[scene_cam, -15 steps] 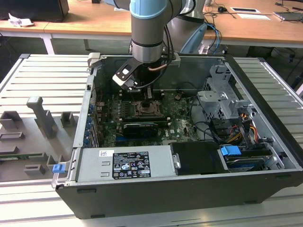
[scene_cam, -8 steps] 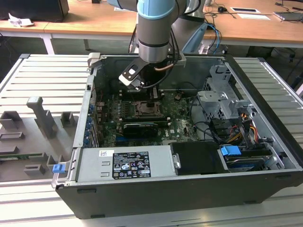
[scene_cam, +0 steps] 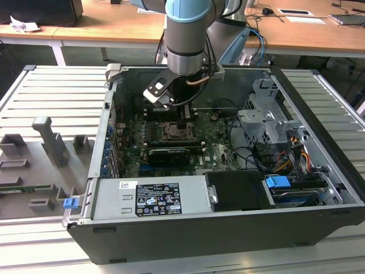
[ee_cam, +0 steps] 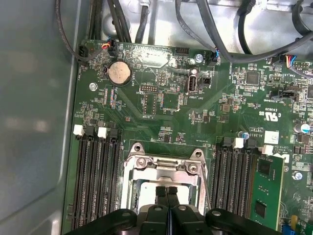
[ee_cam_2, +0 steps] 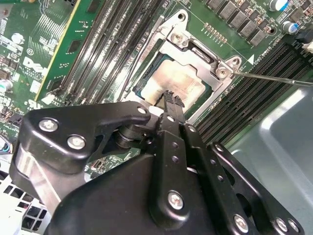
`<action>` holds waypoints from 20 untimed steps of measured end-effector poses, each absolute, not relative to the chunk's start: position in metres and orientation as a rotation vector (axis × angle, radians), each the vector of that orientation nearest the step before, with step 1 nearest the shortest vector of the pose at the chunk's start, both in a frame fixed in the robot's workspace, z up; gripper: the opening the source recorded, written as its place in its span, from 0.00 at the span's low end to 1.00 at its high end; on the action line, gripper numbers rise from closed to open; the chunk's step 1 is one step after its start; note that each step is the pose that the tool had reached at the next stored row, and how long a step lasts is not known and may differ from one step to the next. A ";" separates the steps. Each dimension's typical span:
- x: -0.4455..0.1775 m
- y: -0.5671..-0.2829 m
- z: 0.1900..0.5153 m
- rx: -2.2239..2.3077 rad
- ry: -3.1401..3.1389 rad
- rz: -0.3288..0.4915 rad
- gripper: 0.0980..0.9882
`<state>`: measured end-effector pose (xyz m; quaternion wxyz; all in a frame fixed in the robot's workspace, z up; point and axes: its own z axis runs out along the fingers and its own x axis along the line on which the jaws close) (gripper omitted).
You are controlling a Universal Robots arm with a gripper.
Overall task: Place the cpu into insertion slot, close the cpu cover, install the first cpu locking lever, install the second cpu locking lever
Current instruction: 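Install the first cpu locking lever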
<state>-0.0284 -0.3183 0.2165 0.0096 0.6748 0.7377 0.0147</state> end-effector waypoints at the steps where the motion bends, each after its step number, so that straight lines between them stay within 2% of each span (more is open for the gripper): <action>1: -0.028 -0.318 0.217 2.107 2.304 0.046 0.01; 20: -0.028 -0.318 0.222 2.110 2.301 0.046 0.01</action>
